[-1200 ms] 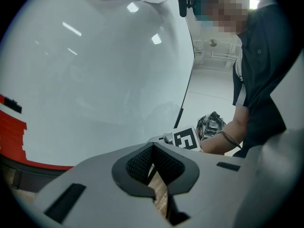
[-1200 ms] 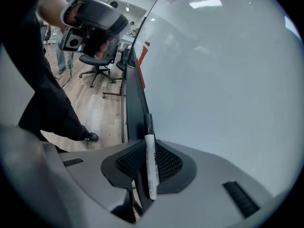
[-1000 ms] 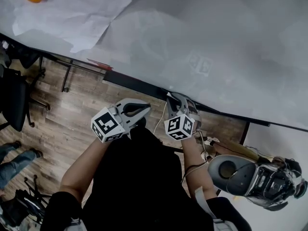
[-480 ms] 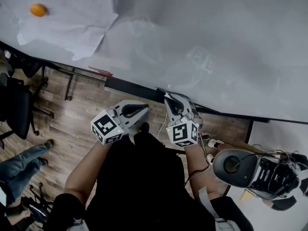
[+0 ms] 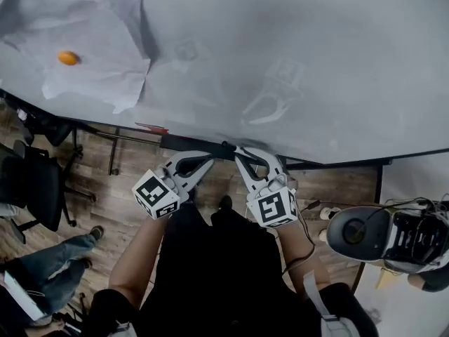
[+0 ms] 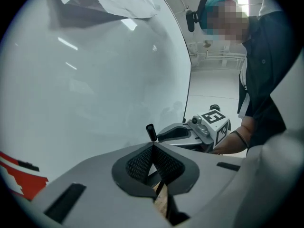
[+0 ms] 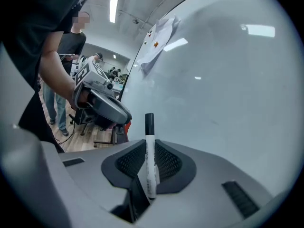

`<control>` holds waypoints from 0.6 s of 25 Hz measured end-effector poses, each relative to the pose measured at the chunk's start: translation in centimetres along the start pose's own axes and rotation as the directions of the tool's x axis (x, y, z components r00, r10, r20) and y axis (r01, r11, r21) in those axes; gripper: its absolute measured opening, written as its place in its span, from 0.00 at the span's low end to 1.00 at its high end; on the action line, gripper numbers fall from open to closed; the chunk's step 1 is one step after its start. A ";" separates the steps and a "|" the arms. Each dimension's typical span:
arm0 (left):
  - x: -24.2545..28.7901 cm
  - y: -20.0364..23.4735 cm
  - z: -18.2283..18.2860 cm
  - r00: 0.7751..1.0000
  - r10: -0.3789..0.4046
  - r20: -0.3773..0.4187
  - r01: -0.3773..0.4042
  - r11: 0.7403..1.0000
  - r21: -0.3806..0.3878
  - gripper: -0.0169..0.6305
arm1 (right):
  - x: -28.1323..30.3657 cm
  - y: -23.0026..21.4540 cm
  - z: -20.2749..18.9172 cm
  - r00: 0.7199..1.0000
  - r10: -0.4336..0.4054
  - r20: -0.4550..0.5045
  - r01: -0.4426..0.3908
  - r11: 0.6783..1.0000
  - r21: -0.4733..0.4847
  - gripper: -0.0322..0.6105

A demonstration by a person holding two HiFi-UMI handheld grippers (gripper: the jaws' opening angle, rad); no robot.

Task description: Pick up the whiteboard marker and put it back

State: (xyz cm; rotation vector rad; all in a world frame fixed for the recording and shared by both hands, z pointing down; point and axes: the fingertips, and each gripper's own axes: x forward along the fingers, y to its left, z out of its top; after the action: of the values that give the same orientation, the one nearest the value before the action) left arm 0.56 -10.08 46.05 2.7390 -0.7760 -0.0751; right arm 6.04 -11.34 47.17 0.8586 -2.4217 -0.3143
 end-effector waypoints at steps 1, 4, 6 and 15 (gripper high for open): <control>0.0 -0.1 0.5 1.000 -0.001 0.004 0.000 1.000 0.008 0.04 | -0.2 -0.1 0.4 1.000 -0.002 0.010 0.002 1.000 0.005 0.16; -0.2 -0.5 2.1 1.000 -0.011 0.010 0.010 0.999 0.039 0.04 | -1.0 -0.3 1.7 0.999 -0.011 0.053 0.008 0.998 0.055 0.16; -0.4 -0.7 3.0 1.000 -0.017 0.015 0.016 0.998 0.052 0.04 | -1.6 -0.5 2.7 0.997 -0.019 0.080 0.012 0.996 0.083 0.16; 0.1 -2.1 5.9 0.998 -0.054 0.030 0.051 0.994 0.093 0.04 | -4.5 -2.8 6.0 0.971 -0.055 0.233 0.005 0.977 0.212 0.16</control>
State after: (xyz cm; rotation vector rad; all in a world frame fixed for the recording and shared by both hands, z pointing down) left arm 0.94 -9.97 39.75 2.8524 -0.7339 -0.0970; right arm 7.00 -10.41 39.23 0.9999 -2.7032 -0.1818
